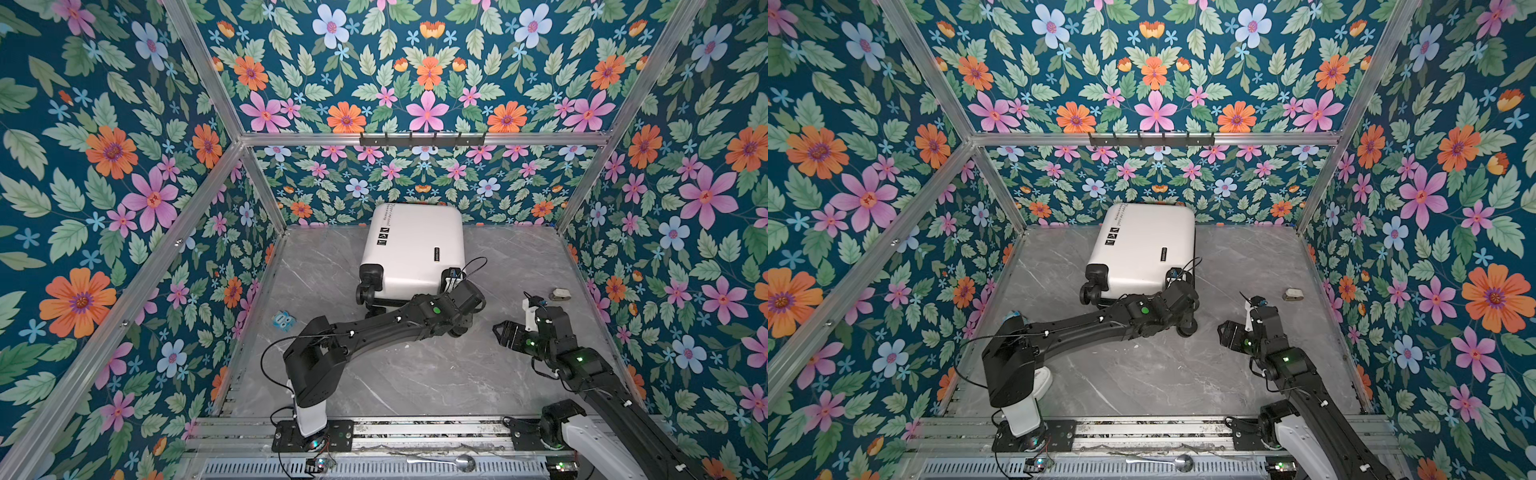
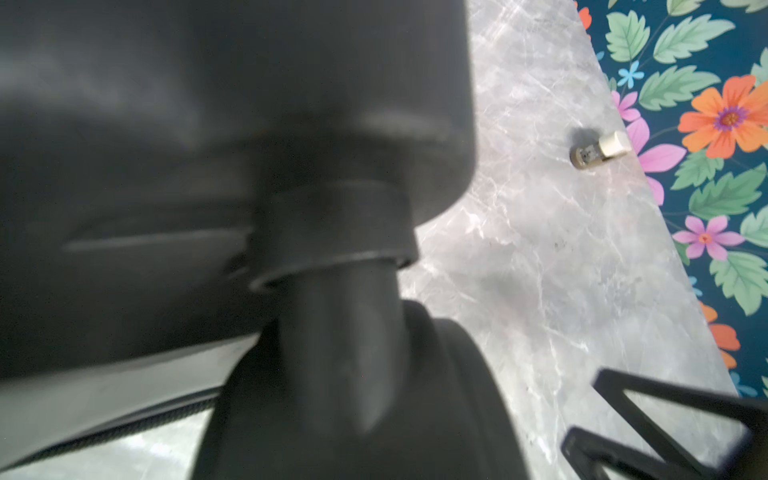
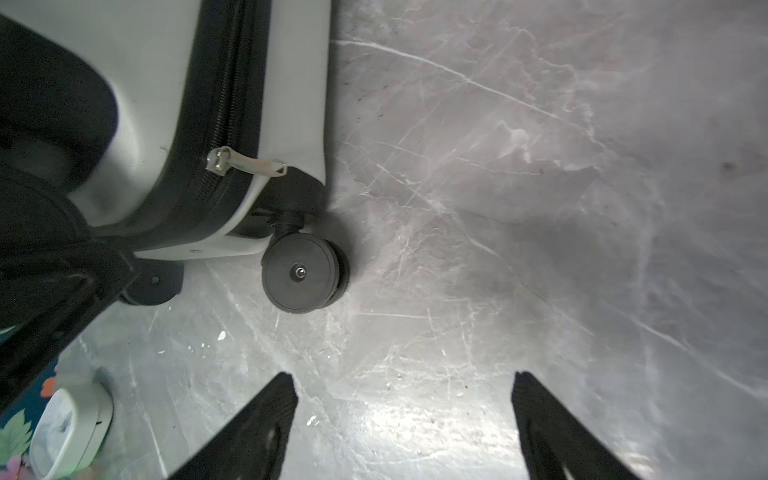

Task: Pack the luggage

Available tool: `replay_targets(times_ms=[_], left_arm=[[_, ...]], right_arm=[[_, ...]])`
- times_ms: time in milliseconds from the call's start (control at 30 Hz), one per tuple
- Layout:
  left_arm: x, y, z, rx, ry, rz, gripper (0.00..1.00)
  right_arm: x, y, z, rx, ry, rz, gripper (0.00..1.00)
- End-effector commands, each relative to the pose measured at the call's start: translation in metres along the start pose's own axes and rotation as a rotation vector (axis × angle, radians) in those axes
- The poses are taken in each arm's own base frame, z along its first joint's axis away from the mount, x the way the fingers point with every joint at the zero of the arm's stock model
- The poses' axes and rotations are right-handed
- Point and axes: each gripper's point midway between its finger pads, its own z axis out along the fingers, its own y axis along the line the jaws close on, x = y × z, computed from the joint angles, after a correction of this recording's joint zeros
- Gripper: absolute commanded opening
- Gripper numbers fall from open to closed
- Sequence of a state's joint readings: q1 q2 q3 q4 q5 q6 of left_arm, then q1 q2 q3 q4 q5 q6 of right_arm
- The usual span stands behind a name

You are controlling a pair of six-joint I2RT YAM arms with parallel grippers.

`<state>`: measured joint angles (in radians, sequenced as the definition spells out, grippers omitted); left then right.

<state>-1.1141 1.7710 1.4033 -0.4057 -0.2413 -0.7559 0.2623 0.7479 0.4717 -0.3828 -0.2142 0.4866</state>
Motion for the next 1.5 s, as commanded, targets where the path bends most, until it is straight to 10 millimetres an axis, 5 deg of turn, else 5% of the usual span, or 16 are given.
replay_targets(times_ms=[0, 133, 333, 633, 1000, 1467], left_arm=[[-0.001, 0.002, -0.015, 0.027, -0.017, -0.006, 0.00], [0.010, 0.023, -0.036, 0.019, -0.023, -0.036, 0.00], [0.031, 0.064, -0.064, -0.015, -0.048, -0.079, 0.00], [0.046, 0.098, -0.086, -0.060, -0.057, -0.052, 0.00], [0.047, 0.105, -0.093, -0.023, -0.074, -0.057, 0.00], [0.051, 0.104, -0.091, -0.010, -0.056, -0.057, 0.00]], right_arm=[[-0.011, 0.033, 0.003, -0.182, -0.048, -0.090, 0.76], [-0.010, 0.053, 0.009, -0.279, -0.096, -0.168, 0.71], [0.013, 0.092, 0.019, -0.231, -0.189, -0.535, 0.75], [0.027, 0.131, 0.045, -0.437, -0.191, -0.638, 0.67], [0.030, 0.170, 0.065, -0.584, -0.158, -0.760, 0.62], [0.045, 0.183, 0.088, -0.667, -0.088, -0.806, 0.50]])
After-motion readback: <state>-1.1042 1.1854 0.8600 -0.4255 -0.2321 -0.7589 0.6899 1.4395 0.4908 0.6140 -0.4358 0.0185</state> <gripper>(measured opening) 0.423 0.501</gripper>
